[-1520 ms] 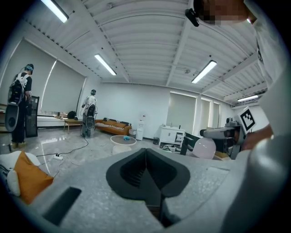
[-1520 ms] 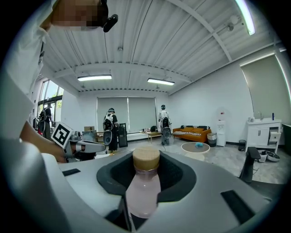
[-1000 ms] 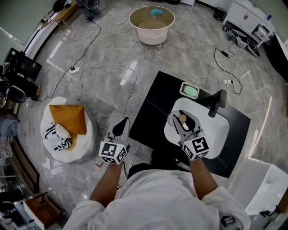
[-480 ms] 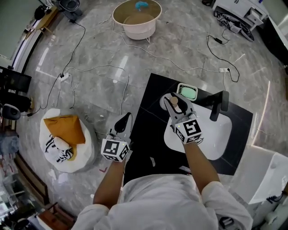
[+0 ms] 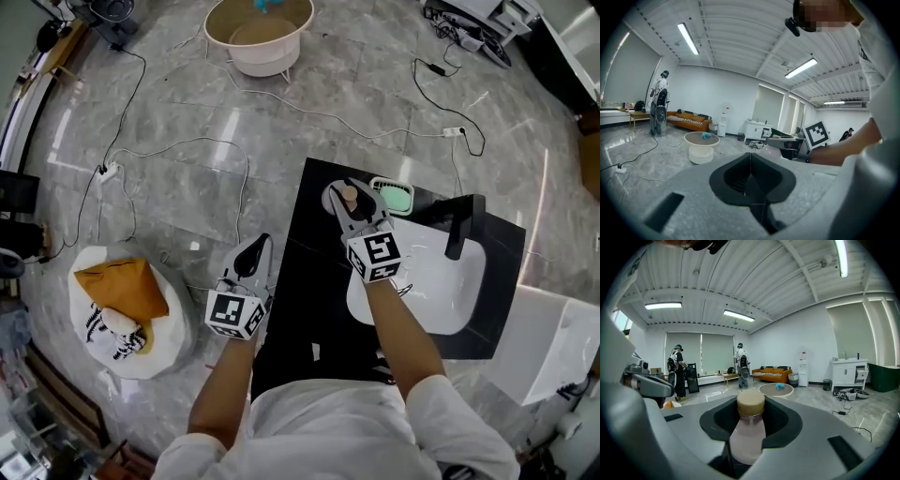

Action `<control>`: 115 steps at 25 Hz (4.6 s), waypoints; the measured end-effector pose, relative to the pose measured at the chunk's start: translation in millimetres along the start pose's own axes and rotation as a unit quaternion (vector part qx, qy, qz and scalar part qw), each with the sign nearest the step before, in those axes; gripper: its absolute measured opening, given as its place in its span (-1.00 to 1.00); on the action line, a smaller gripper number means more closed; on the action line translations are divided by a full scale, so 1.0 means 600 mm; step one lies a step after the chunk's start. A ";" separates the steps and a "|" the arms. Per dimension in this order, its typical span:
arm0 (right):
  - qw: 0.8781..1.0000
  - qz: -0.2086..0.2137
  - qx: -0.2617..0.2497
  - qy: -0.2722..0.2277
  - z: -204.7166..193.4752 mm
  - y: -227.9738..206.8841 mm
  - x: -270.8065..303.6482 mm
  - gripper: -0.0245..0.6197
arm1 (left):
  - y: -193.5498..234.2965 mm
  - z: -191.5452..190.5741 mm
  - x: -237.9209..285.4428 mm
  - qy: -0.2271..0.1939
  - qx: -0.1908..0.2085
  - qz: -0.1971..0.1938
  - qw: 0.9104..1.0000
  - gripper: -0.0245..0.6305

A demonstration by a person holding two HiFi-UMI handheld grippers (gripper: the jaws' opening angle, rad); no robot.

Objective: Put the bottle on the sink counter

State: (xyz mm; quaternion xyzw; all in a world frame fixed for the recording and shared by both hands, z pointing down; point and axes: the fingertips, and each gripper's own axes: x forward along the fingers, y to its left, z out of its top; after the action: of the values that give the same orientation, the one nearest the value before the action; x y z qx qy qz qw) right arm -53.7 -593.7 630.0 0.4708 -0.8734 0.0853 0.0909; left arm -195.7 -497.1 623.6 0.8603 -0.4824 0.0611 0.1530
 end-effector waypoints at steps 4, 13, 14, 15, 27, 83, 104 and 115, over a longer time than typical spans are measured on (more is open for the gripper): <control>1.000 -0.015 0.001 0.007 -0.023 -0.011 0.030 -0.54 | 0.014 -0.018 0.006 0.009 -0.007 -0.008 1.000 -0.87; 1.000 -0.021 -0.012 0.018 -0.058 -0.017 0.093 -0.54 | 0.041 -0.051 0.007 0.022 -0.022 -0.009 0.999 -0.87; 0.999 -0.022 -0.013 0.019 -0.061 -0.017 0.100 -0.54 | 0.045 -0.053 0.008 0.023 -0.024 -0.008 0.999 -0.87; 0.999 -0.023 -0.015 0.019 -0.063 -0.017 0.106 -0.54 | 0.047 -0.054 0.009 0.023 -0.025 -0.007 0.999 -0.87; 0.999 -0.022 -0.027 0.025 -0.079 -0.016 0.139 -0.54 | 0.036 -0.062 0.009 0.031 -0.023 -0.025 0.999 -0.87; 0.992 0.019 -0.008 -0.122 0.127 0.230 -0.662 -0.86 | -0.401 0.045 -0.304 -0.059 0.023 -0.116 0.991 -0.88; 0.989 -0.104 0.004 -0.108 0.040 0.357 -0.967 -0.86 | -0.632 -0.031 -0.513 -0.050 0.035 -0.276 0.959 -0.88; 0.985 -0.142 0.023 -0.093 -0.011 0.478 -1.052 -0.87 | -0.632 -0.096 -0.648 -0.028 0.025 -0.293 0.955 -0.88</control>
State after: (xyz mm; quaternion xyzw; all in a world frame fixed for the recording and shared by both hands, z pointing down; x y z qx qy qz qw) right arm 47.4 72.5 467.4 0.5975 -0.8005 0.0471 0.0099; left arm -76.2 21.9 502.0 0.9688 -0.2113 0.0019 0.1293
